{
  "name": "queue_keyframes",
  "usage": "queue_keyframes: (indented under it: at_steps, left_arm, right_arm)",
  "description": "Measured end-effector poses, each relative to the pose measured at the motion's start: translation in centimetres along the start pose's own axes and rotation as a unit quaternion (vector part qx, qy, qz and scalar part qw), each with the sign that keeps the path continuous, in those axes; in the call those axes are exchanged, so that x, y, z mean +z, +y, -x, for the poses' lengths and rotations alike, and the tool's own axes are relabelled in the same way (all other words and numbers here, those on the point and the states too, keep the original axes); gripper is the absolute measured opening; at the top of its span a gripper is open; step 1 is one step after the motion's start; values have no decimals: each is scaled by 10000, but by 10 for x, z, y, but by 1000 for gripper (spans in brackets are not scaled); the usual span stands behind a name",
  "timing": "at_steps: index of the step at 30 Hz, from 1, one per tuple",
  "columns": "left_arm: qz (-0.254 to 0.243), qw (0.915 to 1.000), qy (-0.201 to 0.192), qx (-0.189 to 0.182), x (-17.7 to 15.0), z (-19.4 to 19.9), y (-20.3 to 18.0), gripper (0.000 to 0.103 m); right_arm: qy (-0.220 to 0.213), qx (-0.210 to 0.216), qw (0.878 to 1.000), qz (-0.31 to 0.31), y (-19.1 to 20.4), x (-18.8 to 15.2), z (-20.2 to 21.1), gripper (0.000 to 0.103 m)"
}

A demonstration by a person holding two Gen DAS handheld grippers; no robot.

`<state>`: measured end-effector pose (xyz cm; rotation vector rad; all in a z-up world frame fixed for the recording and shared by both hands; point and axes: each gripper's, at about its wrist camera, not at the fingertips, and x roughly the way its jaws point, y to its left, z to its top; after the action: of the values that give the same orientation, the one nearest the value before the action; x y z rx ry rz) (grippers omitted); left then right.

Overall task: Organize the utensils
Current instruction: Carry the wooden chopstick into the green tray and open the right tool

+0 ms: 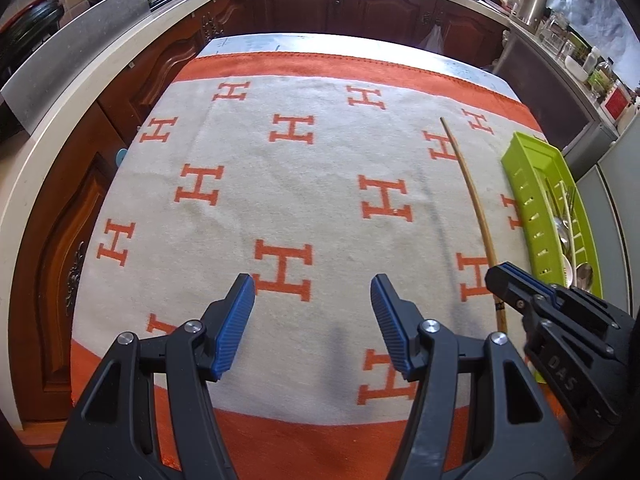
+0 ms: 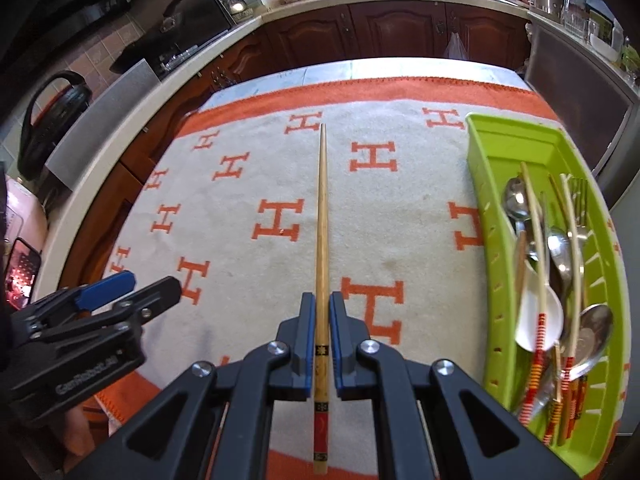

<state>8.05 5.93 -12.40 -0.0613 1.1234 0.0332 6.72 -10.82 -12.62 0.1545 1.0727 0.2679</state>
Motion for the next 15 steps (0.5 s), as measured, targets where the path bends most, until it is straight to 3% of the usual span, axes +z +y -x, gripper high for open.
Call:
queue_keyframes:
  at_steps: [7,15]
  left_arm:
    - [-321,9995,-44,-45,0,6,-35,71]
    - [-789,9961,-114,-379,9,16,-95,79]
  right_arm:
    - [-241,10,9990,-385,-44,-1,49,7]
    - [-390,-531,9949,-767,-107,-4,80,7]
